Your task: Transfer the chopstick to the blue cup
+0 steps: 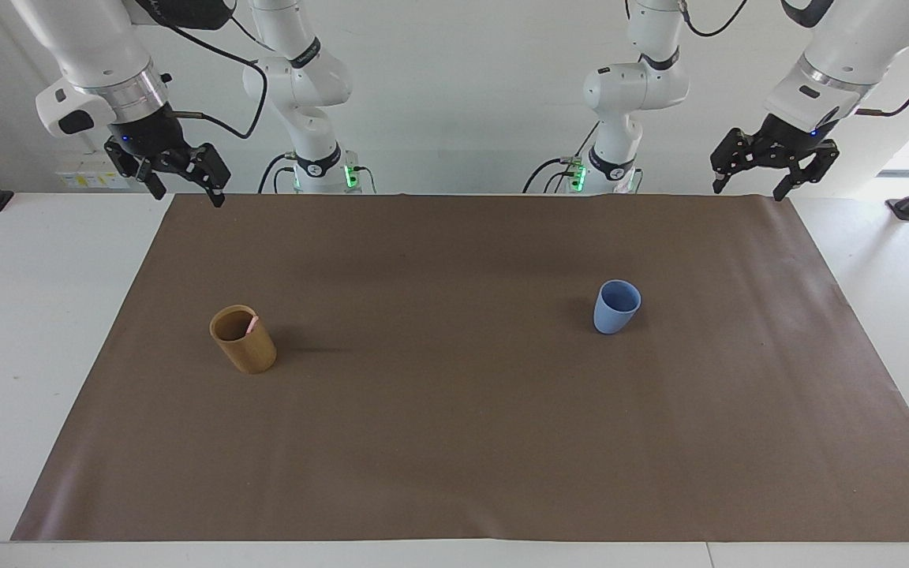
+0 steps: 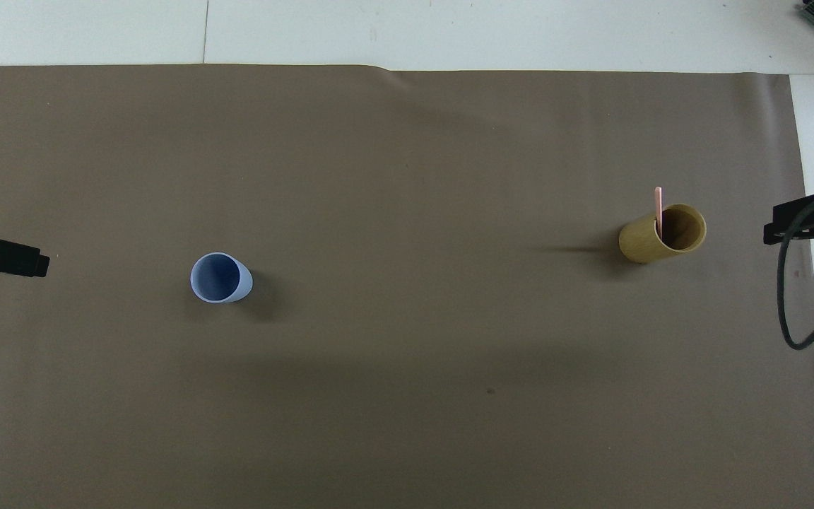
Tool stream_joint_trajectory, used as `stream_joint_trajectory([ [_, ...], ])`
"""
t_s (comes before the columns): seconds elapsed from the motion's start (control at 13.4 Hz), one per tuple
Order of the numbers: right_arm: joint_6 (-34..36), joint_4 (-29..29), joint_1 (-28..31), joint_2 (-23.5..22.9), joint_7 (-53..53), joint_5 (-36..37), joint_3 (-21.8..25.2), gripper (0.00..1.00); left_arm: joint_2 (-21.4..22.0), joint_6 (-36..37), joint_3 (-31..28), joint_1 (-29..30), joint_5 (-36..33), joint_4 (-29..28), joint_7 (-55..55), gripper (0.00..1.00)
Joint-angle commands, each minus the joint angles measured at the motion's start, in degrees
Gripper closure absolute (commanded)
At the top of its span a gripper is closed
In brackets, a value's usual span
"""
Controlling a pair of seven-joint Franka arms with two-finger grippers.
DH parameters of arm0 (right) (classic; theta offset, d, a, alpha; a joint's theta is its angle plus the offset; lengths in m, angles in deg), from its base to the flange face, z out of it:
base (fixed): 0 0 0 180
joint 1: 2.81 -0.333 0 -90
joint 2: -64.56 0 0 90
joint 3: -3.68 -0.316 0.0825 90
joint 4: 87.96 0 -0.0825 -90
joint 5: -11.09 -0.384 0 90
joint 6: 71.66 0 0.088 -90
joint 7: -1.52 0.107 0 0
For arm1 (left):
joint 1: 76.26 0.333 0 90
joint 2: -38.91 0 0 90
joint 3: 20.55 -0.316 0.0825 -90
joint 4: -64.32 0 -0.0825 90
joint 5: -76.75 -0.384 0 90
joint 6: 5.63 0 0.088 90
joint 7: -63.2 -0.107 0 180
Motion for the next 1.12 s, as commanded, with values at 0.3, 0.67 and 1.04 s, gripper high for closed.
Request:
stream_joint_trajectory([
  [0.3,-0.99,1.64,0.3,1.29,0.26,0.36,-0.29,0.0,2.06,-2.32,0.07,-0.6,0.73,-5.95,-0.14,0.0],
  [0.67,-0.99,1.64,0.3,1.29,0.26,0.36,-0.29,0.0,1.44,-10.49,0.07,-2.53,0.73,-10.6,8.98,0.0],
  [1.04,-0.99,1.64,0.21,1.29,0.26,0.36,-0.37,0.0,1.88,-19.54,0.24,-5.17,0.82,-20.8,13.39,0.0],
])
